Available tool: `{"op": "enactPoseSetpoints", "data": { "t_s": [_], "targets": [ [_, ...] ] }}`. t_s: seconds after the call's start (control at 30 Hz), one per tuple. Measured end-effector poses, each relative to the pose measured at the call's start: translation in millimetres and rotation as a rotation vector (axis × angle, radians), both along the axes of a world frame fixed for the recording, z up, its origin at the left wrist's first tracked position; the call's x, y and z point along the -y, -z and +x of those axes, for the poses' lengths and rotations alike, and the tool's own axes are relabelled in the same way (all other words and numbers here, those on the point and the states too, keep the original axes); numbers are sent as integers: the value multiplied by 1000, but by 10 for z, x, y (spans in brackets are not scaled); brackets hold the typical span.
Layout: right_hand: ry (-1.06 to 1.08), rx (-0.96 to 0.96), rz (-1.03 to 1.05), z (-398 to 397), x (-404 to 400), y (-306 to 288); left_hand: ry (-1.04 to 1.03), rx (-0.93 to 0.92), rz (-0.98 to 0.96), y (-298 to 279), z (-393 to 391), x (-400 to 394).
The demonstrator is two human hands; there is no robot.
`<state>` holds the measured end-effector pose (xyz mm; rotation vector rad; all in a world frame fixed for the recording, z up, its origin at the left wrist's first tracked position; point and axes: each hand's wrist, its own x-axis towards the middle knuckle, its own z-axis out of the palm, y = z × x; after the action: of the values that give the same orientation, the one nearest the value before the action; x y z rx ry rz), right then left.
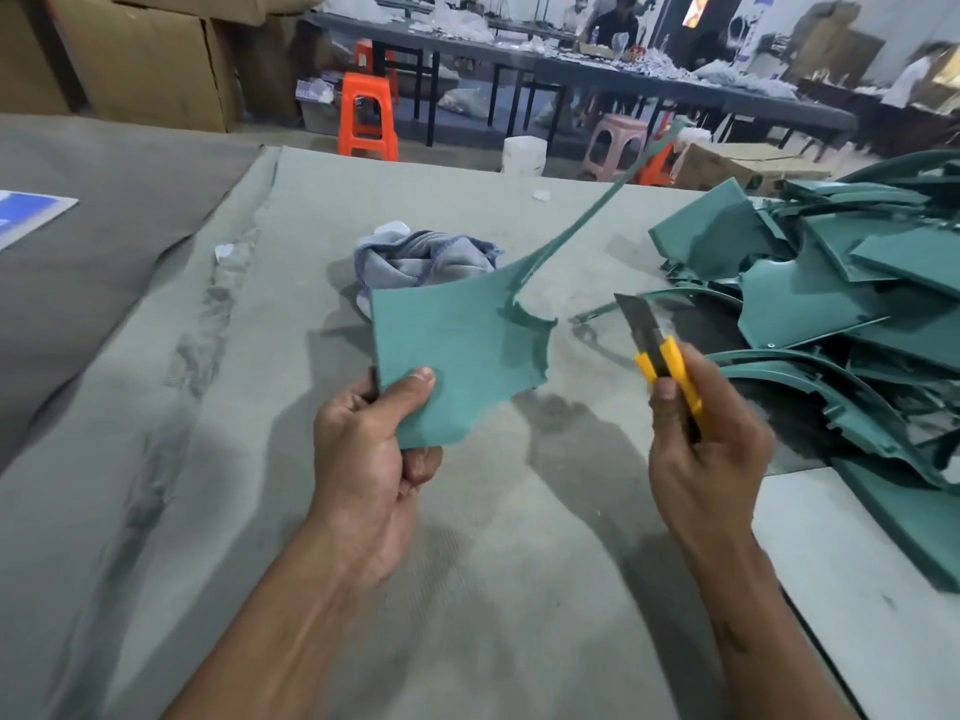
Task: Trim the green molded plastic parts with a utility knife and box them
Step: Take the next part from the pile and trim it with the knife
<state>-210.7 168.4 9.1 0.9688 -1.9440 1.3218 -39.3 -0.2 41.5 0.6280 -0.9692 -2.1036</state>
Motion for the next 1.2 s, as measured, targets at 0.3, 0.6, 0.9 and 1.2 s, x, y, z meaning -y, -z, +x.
{"op": "enactPoseSetpoints", "data": {
  "t_s": [0.3,0.6,0.9,1.2],
  "targets": [
    [-144,-36,240,3,3,42,-75,36,-29,-12,29,52],
    [-149,-17,243,77,67,31,-106,69,-35,-13,29,42],
    [-76,-19,214,-2,12,30,-120,92,-47,9,21,26],
    [3,-33,254,22,18,8,-126,72,-82,15,5,-9]
  ]
}}
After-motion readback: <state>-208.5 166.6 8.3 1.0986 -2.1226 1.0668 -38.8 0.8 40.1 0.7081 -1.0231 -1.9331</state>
